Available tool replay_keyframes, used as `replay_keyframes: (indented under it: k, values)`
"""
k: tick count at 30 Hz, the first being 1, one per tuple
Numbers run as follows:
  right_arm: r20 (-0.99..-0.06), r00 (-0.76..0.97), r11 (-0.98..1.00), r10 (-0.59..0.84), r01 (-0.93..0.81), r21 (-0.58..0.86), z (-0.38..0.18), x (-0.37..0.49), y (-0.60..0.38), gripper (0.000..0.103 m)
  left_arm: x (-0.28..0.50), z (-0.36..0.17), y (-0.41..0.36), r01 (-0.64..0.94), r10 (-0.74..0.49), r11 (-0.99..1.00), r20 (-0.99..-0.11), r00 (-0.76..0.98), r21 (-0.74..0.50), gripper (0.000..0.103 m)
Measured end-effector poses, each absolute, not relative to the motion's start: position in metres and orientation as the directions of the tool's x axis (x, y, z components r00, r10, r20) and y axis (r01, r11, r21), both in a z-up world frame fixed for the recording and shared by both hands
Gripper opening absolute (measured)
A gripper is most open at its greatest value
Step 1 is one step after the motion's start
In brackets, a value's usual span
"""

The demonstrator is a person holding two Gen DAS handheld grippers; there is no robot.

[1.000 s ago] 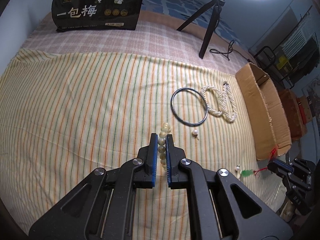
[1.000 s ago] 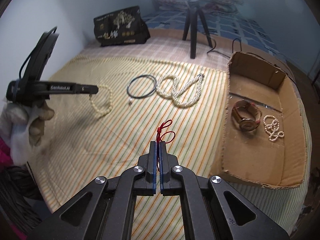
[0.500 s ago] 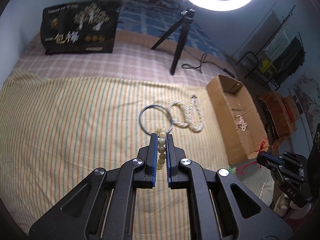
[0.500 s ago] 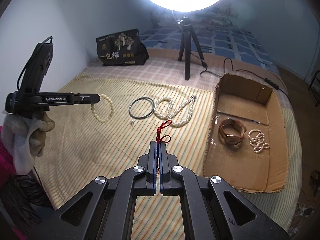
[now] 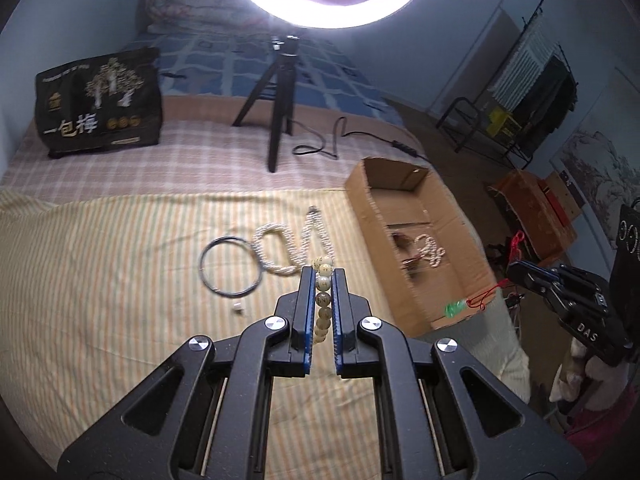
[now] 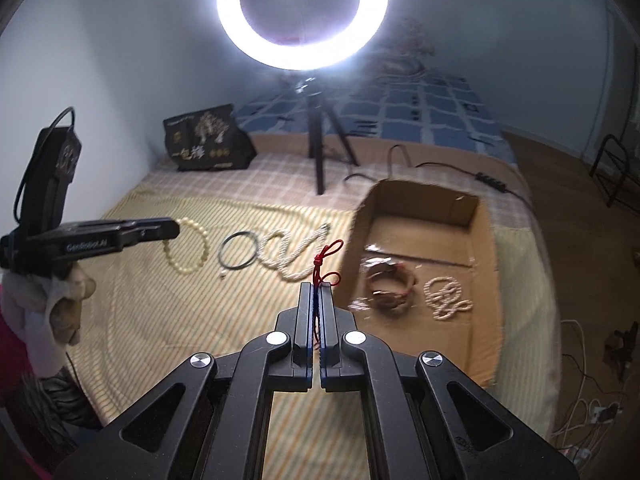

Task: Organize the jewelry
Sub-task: 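Carry the red cord pendant and beaded bracelet over the box with both tools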

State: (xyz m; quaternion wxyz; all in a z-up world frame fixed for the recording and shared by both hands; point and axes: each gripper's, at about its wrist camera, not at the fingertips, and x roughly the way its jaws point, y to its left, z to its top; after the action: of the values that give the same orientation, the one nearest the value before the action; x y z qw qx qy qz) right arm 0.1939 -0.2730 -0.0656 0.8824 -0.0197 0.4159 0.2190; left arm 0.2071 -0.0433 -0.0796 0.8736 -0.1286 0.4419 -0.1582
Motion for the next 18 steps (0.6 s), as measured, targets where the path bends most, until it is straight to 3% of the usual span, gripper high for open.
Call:
replay_keyframes:
  k: [18]
  values:
    - [-0.753,0.579,0.935,0.312,-0.329,0.134,-0.071,0.233,-0.343,0.001,0.225,-0.064,-0.143,0.255,-0.441,0.897,-0.701,0.56,-0.361,0.005]
